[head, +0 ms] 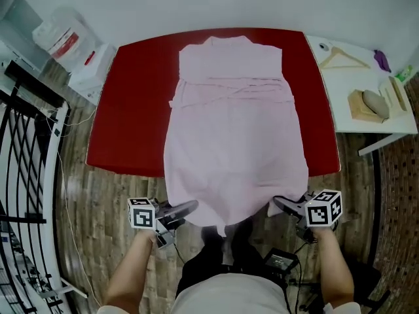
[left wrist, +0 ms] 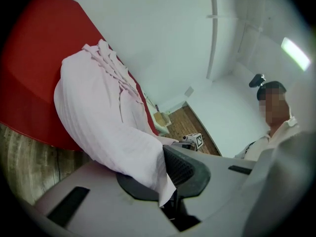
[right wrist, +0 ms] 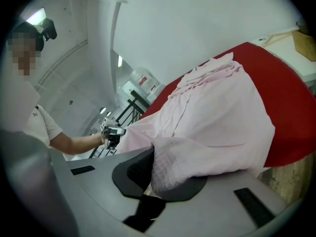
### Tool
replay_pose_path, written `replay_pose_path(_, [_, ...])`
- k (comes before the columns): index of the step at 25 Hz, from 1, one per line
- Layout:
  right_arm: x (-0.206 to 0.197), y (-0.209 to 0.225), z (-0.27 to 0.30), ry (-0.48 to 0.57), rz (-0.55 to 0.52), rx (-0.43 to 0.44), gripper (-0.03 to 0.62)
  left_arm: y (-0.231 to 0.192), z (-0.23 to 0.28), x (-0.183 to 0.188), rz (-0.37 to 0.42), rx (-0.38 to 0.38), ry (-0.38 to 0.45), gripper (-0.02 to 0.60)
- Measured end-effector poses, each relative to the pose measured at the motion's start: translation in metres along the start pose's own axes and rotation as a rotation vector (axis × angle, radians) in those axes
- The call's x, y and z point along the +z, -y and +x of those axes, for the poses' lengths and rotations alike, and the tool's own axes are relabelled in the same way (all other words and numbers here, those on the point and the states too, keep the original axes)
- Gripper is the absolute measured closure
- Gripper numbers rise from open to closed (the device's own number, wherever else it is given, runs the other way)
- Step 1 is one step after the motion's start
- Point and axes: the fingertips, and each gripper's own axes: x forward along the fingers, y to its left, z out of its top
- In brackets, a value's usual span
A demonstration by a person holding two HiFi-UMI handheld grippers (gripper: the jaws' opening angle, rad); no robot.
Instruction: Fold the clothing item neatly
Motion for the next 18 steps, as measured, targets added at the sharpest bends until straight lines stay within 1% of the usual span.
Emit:
replay_pose_path(4, [0.036, -0.005, -0.013, 0.037, -0.009, 0.034, 0.557, 0.017, 0.003, 0.021, 0.014, -0.005, 0.021, 0.558])
replay_pose_path(8, [0.069, -0.008, -0.019, 0.033, -0.061, 0.043, 0.557, 0.031, 0.006, 0.045, 0.053, -0.02, 0.018, 0.558])
replay_pose_path(15, [0.108, -0.019, -0.024, 0.022, -0.126, 0.056, 0.557, 0.062, 0.006, 0.089, 0.153, -0.098, 0.016, 0.558])
replay_pose_path(18, [0.12, -0.019, -0.023, 0.017, -0.142, 0.052, 0.557, 0.07, 0.004, 0.106, 0.182, -0.146, 0.026, 0.558])
